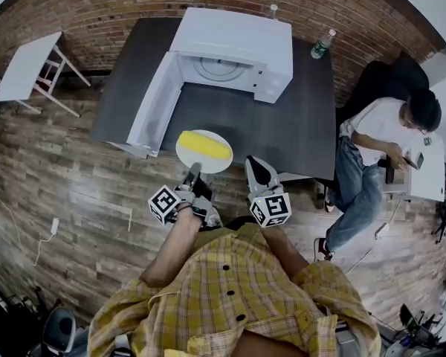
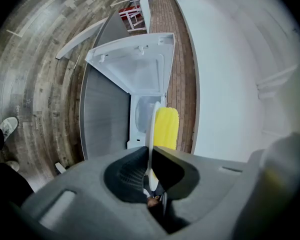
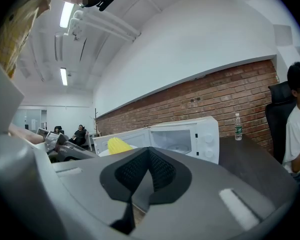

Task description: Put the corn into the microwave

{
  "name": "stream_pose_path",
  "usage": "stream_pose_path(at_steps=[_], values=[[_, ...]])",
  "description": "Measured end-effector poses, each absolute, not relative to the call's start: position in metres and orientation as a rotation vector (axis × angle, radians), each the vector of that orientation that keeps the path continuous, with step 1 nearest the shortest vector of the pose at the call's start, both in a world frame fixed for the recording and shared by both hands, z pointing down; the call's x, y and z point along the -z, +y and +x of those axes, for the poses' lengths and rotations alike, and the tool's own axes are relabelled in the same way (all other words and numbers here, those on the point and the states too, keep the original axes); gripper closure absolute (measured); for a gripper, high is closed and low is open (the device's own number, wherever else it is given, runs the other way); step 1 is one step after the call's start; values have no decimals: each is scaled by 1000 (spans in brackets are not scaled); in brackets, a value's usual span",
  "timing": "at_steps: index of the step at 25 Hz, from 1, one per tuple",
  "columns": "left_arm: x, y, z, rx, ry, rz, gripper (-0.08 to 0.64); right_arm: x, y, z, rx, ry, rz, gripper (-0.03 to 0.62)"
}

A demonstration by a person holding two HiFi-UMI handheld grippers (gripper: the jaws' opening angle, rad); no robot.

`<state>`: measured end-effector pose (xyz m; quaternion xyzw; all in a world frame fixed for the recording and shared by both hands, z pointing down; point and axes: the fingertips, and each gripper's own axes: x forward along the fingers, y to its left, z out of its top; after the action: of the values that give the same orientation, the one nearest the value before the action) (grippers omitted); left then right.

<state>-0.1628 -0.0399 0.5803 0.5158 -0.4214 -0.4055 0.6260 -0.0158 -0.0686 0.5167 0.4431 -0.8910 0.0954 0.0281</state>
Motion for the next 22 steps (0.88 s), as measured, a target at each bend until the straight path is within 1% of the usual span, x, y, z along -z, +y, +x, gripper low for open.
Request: stream_pose_path(at_steps=[4,10,14,22], values=[[-588,-47,-163,904,-985,1176,538,-519,-75,-15,-298,-2737,1366,589],[-589,-69,-155,947,-966,1166,540,-524,-96,-11,-286,-2748,1366,589],[-599,-79,-157,893,-1015,1170,538,-528,-115,-7,-295,-2759,1363,589],[-590,-121,-146,969,-1007,1142,538,-530,-155,10,-312,-2777,1369,589]])
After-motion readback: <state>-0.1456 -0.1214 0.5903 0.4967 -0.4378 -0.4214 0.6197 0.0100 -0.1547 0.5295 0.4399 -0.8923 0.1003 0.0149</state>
